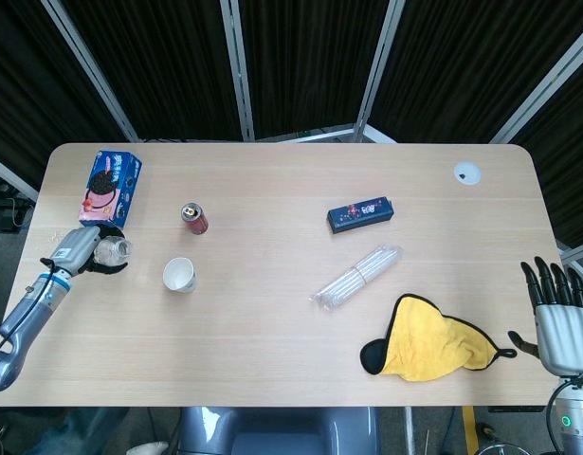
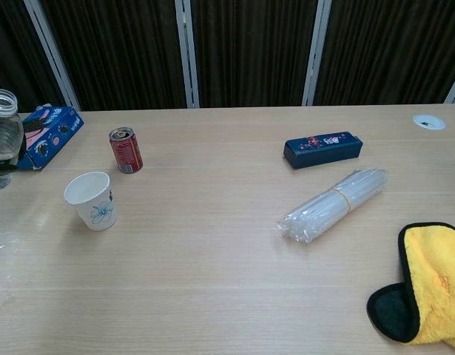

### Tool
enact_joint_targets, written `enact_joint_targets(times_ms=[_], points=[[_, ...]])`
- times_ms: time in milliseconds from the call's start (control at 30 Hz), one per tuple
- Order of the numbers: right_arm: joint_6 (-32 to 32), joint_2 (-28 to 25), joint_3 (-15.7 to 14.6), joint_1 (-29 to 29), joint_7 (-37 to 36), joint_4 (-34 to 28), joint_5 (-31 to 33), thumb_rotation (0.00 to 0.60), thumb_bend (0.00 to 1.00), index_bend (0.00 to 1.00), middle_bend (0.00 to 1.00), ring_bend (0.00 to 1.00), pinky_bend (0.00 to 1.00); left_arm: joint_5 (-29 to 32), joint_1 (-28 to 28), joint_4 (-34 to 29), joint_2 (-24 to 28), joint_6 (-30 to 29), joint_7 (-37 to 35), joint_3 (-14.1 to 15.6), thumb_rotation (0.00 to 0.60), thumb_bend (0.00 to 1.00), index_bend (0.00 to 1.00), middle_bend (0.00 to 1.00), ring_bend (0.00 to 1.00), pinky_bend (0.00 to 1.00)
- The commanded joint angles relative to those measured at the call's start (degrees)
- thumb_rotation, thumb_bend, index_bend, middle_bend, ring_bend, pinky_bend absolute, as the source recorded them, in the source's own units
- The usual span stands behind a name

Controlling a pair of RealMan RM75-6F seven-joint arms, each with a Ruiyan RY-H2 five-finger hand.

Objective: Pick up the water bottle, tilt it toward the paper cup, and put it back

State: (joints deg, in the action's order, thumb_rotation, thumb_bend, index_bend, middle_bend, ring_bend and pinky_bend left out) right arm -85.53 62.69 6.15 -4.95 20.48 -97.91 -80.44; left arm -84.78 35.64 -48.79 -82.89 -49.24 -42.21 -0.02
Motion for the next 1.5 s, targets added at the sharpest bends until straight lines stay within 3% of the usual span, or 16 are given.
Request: enact_joint_targets(times_ms=[33,233,600,1500], points=[[0.2,0.1,0.1,-0.1,0.2,0.1,0.3,0.6,0.0,0.0,0.0,0.0,0.0,-0.4,0.8,4.2,-3.0,1.7,3.0,0.6,0.6,0.34,0.59,0.5,0.28,0.32],[0.2,0.4,0.2,-0.2,0.6,0.2,0.7,0.6,0.0,0.0,0.0,0.0,0.0,-1.0,1.6,9.1,-6.4,2.0,8.1,0.9,0.6,0.33,0.59,0.5,0.28,0.32],[0.2,0.4,0.4,-0.2,0.7,0.4,1.3,0.6,0.0,0.0,0.0,0.0,0.0,-1.0,3.0,11.9,-8.3,3.5,14.4,0.8,0.6,0.33,0.59,0.5,0.28,0.32],[0.3,0.0,0.6,-0.3,-0.2,0.5,1.8,0.6,0.0,0.0,0.0,0.0,0.0,5.0,5.3,2.1,-4.5,6.8,40.0,-2.8,0.6,0.33,0.58,0.49,0.28,0.32]])
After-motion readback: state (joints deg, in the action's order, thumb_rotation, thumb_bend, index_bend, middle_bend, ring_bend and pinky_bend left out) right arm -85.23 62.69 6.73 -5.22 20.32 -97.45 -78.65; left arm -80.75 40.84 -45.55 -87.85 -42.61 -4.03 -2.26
